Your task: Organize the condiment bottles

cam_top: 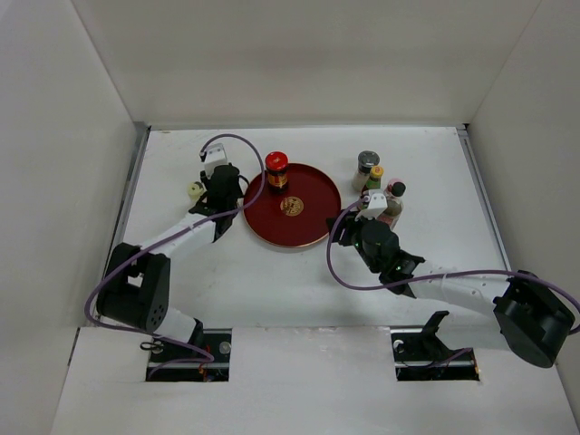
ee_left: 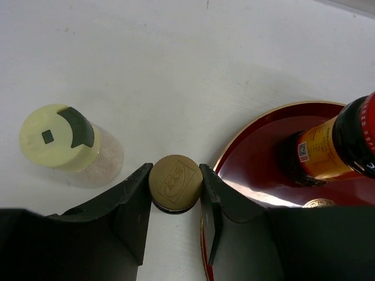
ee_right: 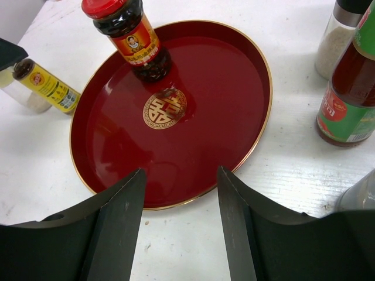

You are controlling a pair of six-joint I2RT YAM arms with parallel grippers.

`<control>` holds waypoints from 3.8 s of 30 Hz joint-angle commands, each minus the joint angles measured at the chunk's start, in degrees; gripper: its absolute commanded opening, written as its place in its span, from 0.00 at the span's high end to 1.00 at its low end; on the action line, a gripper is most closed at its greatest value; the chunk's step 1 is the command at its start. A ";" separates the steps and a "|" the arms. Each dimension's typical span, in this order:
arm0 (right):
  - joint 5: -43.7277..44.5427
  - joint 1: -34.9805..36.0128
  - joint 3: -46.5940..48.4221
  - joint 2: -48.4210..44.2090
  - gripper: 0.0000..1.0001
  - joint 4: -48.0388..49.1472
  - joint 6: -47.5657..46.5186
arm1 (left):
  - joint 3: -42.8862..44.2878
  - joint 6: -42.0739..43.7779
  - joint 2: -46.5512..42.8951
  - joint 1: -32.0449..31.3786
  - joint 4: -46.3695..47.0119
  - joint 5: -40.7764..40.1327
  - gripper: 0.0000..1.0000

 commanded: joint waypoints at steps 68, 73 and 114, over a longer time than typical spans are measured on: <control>-1.06 1.47 1.92 -0.02 0.50 2.71 0.29 | 1.91 -1.32 1.81 8.74 0.35 -9.29 0.16; -0.80 1.47 1.75 -0.89 0.41 2.80 0.29 | 3.49 -1.49 5.77 10.14 1.32 -8.77 0.20; -0.01 0.24 0.69 -1.69 0.38 3.59 0.03 | -4.42 -2.11 -5.14 -21.15 3.60 -11.23 0.58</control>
